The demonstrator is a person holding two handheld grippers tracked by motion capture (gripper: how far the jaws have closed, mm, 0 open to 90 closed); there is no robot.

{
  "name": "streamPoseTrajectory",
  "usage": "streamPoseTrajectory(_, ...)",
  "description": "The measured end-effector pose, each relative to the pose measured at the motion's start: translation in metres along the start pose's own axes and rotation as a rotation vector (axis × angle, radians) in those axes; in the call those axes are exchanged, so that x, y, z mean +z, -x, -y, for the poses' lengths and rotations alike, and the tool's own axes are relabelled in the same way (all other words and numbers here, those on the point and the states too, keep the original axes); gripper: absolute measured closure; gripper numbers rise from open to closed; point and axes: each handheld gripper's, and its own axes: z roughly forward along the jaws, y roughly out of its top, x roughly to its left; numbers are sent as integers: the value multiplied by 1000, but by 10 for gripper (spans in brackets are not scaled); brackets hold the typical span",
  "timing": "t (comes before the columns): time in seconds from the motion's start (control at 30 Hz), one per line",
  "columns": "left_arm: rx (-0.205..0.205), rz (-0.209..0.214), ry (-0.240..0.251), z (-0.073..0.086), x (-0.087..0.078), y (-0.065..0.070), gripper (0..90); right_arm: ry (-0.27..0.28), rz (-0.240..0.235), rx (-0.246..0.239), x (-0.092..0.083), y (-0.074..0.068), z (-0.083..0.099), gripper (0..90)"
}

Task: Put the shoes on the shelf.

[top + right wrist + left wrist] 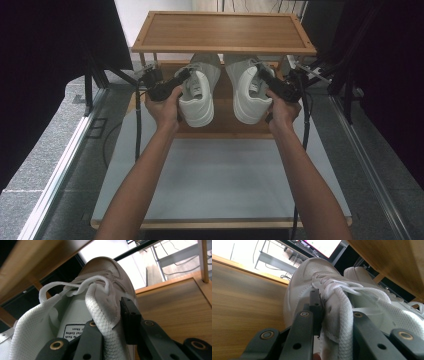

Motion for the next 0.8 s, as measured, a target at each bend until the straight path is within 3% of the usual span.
streamPoseTrajectory(0.27,2,-14,2,2,12,1,806,-17,53,-1,9,5,3,776)
streamPoseTrajectory(0.6,-39,-37,8,13,30,12,768,-22,71,27,21,1,14,719)
streamPoseTrajectory(0.67,-30,-47,12,15,32,15,755,-19,65,42,22,0,15,684)
streamPoseTrajectory(0.8,-27,-59,9,16,36,20,722,-36,82,12,27,-7,15,648)
